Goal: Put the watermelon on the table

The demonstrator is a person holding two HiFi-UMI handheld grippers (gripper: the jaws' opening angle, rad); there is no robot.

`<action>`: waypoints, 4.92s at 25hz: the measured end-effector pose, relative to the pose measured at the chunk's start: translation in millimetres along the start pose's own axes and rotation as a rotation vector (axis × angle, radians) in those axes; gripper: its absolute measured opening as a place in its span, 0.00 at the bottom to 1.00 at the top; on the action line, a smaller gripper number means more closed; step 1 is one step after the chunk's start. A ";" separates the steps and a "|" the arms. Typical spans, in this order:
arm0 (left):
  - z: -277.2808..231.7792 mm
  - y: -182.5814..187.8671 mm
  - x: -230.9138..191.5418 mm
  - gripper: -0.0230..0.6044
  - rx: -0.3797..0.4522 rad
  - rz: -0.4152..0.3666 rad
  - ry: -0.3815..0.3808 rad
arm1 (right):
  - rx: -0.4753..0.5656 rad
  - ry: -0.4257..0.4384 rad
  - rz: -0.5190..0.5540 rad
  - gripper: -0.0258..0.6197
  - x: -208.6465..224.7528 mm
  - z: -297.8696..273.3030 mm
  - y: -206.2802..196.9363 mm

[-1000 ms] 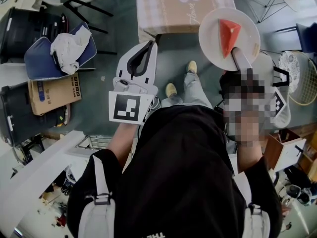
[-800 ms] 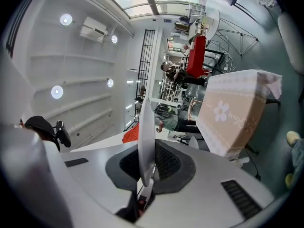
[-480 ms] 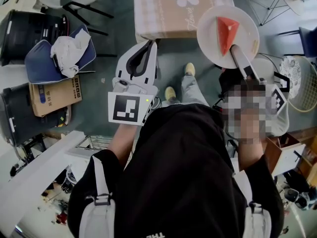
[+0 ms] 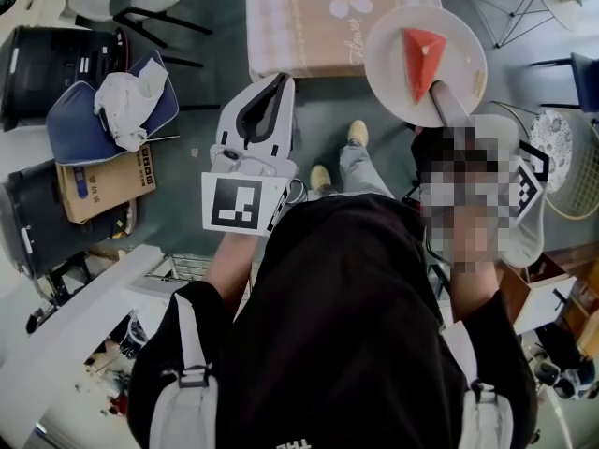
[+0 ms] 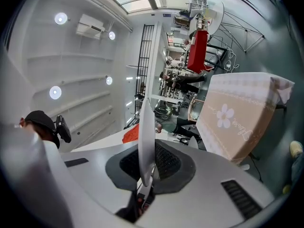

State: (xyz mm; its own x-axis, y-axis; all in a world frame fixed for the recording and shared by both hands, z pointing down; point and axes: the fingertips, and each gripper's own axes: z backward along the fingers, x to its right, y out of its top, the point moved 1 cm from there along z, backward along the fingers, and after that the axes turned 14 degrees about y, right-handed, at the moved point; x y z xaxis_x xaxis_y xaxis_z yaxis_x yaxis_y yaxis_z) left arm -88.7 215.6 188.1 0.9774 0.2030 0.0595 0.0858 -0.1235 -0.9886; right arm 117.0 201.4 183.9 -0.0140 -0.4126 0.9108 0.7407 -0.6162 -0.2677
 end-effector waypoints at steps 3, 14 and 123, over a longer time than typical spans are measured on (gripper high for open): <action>-11.1 -1.8 2.8 0.06 -0.009 -0.010 -0.005 | 0.001 0.001 -0.007 0.08 6.0 -2.7 8.2; -77.2 2.2 6.1 0.06 -0.033 -0.012 -0.006 | -0.012 -0.002 -0.031 0.08 40.0 -35.0 54.8; -281.8 23.2 -64.4 0.06 -0.045 -0.003 -0.035 | -0.042 0.005 -0.053 0.08 126.8 -209.1 154.2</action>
State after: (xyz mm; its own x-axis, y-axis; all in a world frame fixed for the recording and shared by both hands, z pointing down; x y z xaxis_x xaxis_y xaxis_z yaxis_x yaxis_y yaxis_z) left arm -95.1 -74.2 200.3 0.9698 0.2371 0.0568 0.0981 -0.1663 -0.9812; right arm 89.0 -86.2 192.3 -0.0556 -0.3816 0.9226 0.7101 -0.6647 -0.2322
